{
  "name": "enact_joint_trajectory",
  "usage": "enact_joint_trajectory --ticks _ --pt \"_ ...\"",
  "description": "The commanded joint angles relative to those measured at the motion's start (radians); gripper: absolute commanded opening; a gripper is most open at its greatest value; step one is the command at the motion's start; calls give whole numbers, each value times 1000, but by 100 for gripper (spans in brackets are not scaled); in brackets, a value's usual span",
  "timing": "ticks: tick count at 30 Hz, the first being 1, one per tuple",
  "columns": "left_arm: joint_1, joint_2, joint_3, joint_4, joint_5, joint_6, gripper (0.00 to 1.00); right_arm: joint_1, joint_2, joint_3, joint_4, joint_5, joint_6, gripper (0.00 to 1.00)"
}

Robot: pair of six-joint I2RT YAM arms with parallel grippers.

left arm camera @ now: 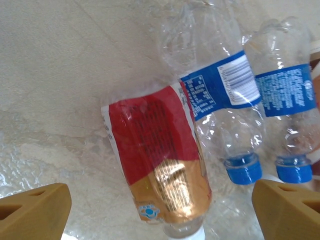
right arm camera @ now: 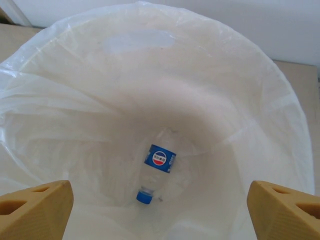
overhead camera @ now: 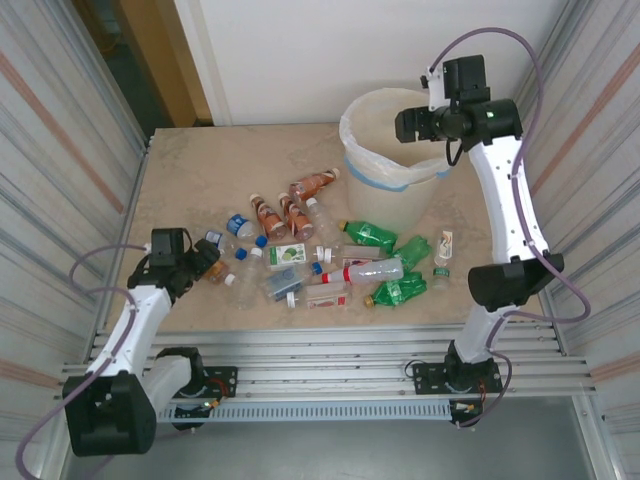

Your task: Put the plastic bottles in the bin

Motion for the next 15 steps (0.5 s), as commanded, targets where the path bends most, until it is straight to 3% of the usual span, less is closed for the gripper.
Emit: enact_joint_trajectory --ticks 1,8,15 --pt "16 51 -1 54 10 -16 92 -2 -92 -63 72 23 24 91" --pt "26 174 18 112 19 -17 89 6 -245 -230 183 16 51 100" --pt "39 267 27 154 24 -24 86 25 -332 -315 213 7 62 98"
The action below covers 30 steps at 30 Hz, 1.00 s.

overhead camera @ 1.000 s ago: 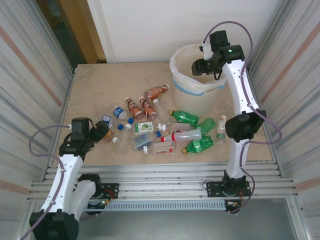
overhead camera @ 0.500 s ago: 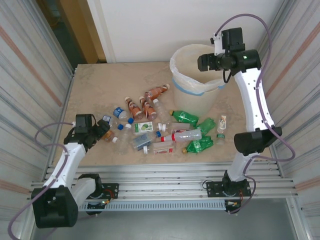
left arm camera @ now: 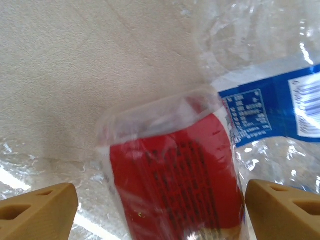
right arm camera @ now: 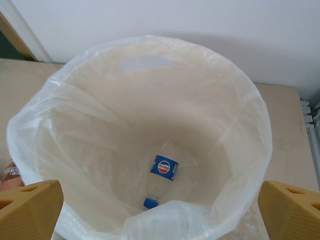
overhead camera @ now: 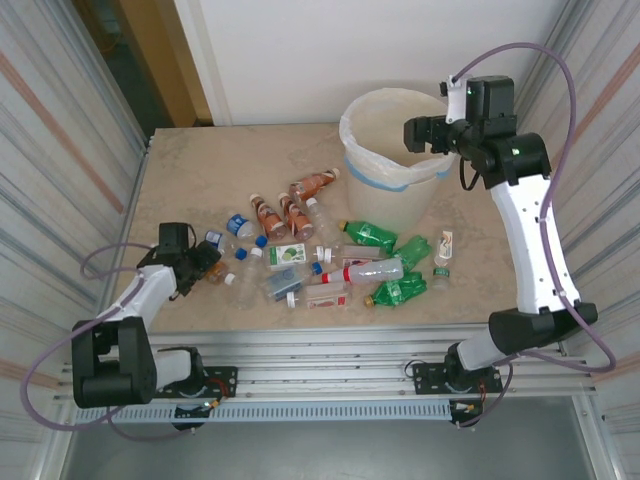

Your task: Put the plastic bottles in the bin

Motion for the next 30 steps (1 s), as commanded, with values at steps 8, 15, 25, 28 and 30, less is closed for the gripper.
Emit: enact_joint_trajectory --ticks 8,15,25,28,30 --pt "14 102 22 48 17 -23 81 58 -77 -94 58 34 30 98" --pt "17 114 0 50 19 -29 66 95 -99 -135 95 45 39 98" --pt "33 -69 -4 -27 36 -19 55 155 -139 -201 164 0 50 98" --pt "32 -153 5 -64 64 -15 54 192 -148 -225 187 -27 60 98" --pt "32 -212 19 -87 88 -9 54 229 -148 -235 200 -35 64 98"
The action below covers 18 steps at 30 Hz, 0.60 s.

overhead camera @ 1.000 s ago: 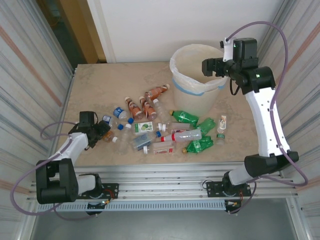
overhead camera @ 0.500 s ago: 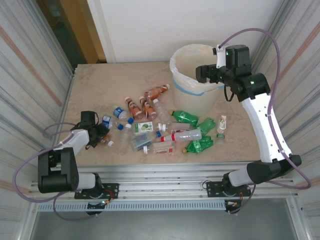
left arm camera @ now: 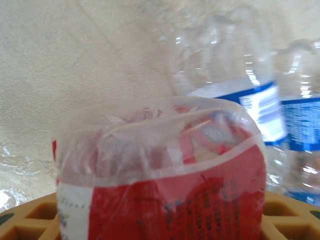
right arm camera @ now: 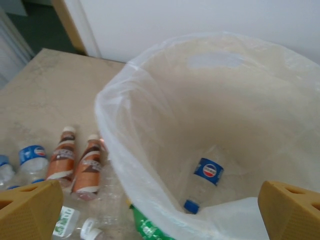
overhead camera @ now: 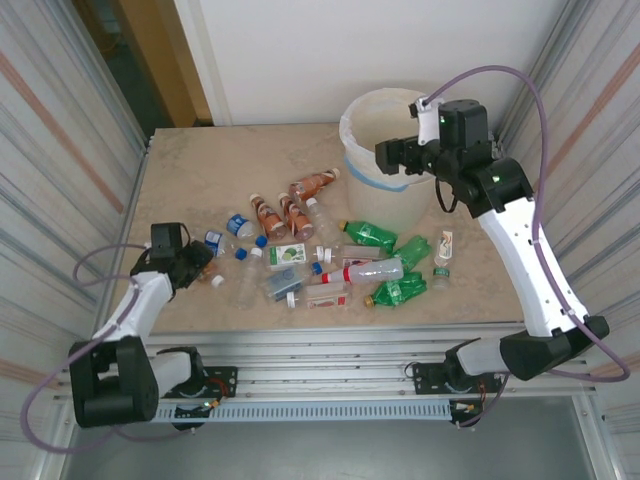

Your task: Put the plastic bottles in the bin

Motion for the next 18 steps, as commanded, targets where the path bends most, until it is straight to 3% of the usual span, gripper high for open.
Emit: enact_joint_trajectory --ticks 1,9,13,18 --pt "7 -92 28 -73 55 10 54 61 -26 -24 57 -37 34 98" --pt "-3 -245 86 -47 215 -63 53 238 0 -139 191 -98 72 98" --pt "-38 -289 107 -9 225 -104 53 293 43 -201 270 -173 127 100" --pt "-91 -307 131 51 222 -149 53 373 145 -217 327 -261 197 95"
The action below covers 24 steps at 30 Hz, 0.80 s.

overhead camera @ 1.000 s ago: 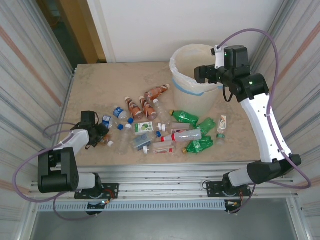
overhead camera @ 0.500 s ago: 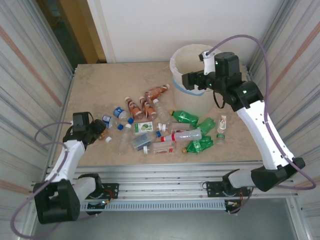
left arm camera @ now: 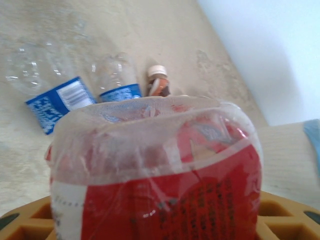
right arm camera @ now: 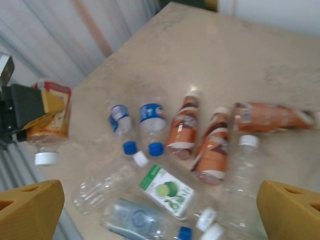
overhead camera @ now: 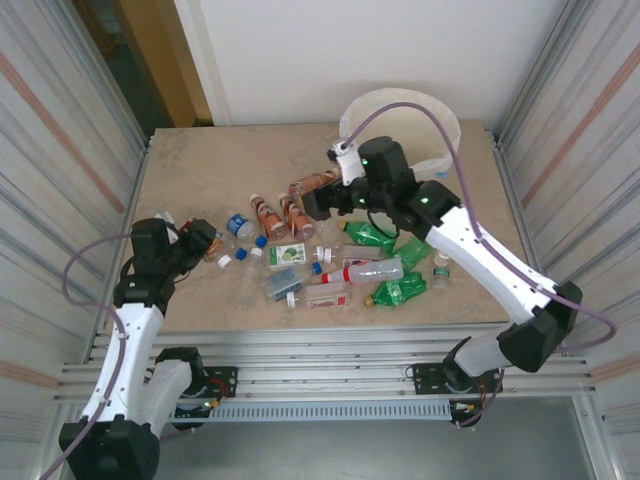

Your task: Put the plastic bottles in the bin

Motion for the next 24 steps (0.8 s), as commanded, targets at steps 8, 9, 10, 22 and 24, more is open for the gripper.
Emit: enact_joint_trajectory --ticks 8,9,10,22,24 --pt "-89 4 62 105 -6 -70 53 180 211 21 181 -222 160 88" --pt "-92 7 61 111 -2 -74 53 194 234 33 188 -244 167 87" --pt "-93 10 59 117 3 -77 53 204 254 47 187 -254 172 85" --pt "-100 1 51 134 20 -98 52 260 430 171 191 -346 197 66" --pt "-101 -8 45 136 18 -100 52 260 444 180 200 -333 200 64"
